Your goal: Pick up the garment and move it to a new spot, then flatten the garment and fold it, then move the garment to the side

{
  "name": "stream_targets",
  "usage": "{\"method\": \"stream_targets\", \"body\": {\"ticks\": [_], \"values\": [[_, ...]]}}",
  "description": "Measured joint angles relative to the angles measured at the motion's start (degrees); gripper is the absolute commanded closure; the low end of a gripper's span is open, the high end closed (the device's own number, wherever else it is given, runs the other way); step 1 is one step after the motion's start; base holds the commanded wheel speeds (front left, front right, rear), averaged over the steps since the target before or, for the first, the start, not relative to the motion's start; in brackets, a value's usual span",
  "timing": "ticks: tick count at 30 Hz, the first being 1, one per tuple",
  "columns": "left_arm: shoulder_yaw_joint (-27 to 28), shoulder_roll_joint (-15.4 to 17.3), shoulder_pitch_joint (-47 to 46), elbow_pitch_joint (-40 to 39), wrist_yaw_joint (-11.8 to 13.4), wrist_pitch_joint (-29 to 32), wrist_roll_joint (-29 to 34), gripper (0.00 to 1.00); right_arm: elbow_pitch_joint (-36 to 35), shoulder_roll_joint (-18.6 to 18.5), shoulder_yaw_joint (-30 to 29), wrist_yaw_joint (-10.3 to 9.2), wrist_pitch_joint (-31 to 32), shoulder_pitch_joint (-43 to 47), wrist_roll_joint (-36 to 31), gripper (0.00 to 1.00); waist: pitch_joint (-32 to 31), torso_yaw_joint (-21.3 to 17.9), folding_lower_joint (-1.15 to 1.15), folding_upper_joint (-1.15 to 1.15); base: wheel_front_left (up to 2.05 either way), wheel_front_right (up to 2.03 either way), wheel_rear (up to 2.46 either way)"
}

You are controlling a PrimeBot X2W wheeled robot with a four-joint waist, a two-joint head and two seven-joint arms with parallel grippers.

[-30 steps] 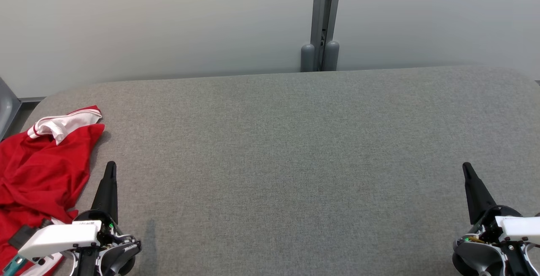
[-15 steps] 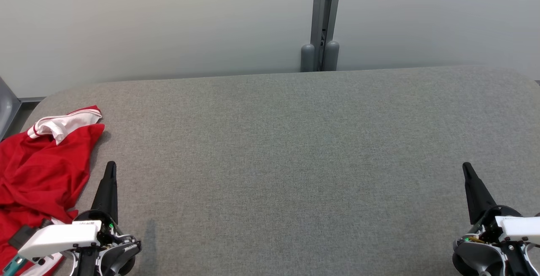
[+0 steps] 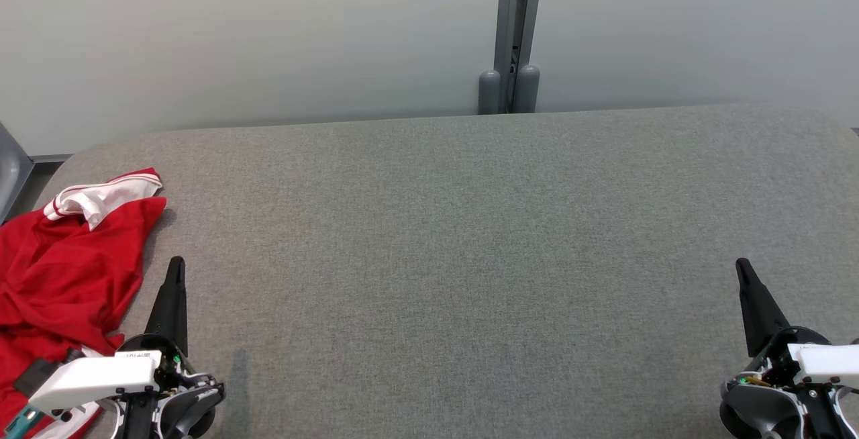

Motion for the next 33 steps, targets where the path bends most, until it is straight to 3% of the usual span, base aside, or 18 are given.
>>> {"method": "stream_targets", "body": {"ticks": [14, 15, 16, 17, 18, 33], "values": [[0.0, 0.0, 0.0, 0.0, 0.0, 0.0, 0.0, 1.0, 0.0, 0.0, 0.0, 0.0, 0.0, 0.0, 0.0, 1.0, 0.0, 0.0, 0.0, 0.0, 0.0, 0.0, 0.0], [0.0, 0.0, 0.0, 0.0, 0.0, 0.0, 0.0, 0.0, 0.0, 0.0, 0.0, 0.0, 0.0, 0.0, 0.0, 0.0, 0.0, 0.0, 0.0, 0.0, 0.0, 0.0, 0.0], [0.0, -0.1, 0.2, 0.3, 0.0, 0.0, 0.0, 1.0, 0.2, 0.1, 0.0, 0.0, 0.0, 0.2, 0.0, 1.0, 0.0, 0.0, 0.0, 0.0, 0.0, 0.0, 0.0], [-0.1, -0.3, 0.6, 0.8, 0.0, 0.0, 0.0, 1.0, 0.6, 0.3, 0.0, -0.01, 0.0, 0.7, 0.0, 1.0, 0.0, 0.0, 0.0, 0.0, 0.0, 0.0, 0.0], [-0.1, -0.5, 1.3, 1.4, 0.0, 0.0, 0.0, 0.0, 1.2, 0.6, 0.1, -0.02, 0.0, 1.3, 0.0, 0.0, 0.0, 0.0, 0.0, 0.0, 0.0, 0.0, 0.0], [-1.4, -1.2, 3.4, 0.9, 0.0, -3.6, 1.2, 0.0, -0.5, 1.2, 3.2, -0.08, -3.3, 3.0, 0.3, 0.0, 0.1, 0.1, 0.0, 0.0, 0.0, 0.0, 0.0]]}}
